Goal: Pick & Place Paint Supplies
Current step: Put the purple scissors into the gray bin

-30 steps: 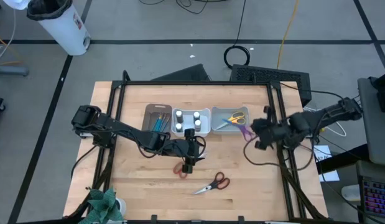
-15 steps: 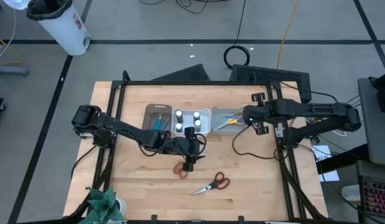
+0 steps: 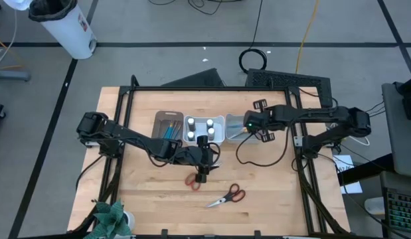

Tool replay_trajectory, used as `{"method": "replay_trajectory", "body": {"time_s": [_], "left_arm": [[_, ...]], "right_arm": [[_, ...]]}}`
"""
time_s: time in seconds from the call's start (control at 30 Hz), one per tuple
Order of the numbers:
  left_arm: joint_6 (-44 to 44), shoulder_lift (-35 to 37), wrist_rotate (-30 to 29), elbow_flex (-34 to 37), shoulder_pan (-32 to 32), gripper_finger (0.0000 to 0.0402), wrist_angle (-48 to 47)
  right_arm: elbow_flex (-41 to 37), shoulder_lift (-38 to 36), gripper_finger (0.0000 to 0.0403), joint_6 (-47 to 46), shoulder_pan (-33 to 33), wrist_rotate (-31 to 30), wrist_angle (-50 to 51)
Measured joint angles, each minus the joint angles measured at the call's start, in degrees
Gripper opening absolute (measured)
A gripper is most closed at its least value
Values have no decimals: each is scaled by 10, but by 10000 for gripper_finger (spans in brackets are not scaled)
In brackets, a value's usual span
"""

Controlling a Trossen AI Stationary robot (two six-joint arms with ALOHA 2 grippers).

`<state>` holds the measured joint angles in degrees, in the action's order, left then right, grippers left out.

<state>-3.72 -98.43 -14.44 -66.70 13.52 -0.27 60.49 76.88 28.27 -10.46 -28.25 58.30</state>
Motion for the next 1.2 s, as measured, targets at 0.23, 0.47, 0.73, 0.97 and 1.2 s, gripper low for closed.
{"method": "replay_trajectory", "body": {"time_s": [0.23,0.47,0.73,0.97,1.2], "left_arm": [[0,0,0,0,0,248,0],[5,0,0,0,0,248,0],[6,0,0,0,0,248,0],[6,0,0,0,0,248,0],[9,0,0,0,0,248,0]], "right_arm": [[0,7,3,0,0,51,-33],[0,6,9,-6,0,59,-36],[0,6,15,-10,0,59,-32],[0,6,11,-19,0,51,-14],[0,6,12,-36,0,12,6]]}}
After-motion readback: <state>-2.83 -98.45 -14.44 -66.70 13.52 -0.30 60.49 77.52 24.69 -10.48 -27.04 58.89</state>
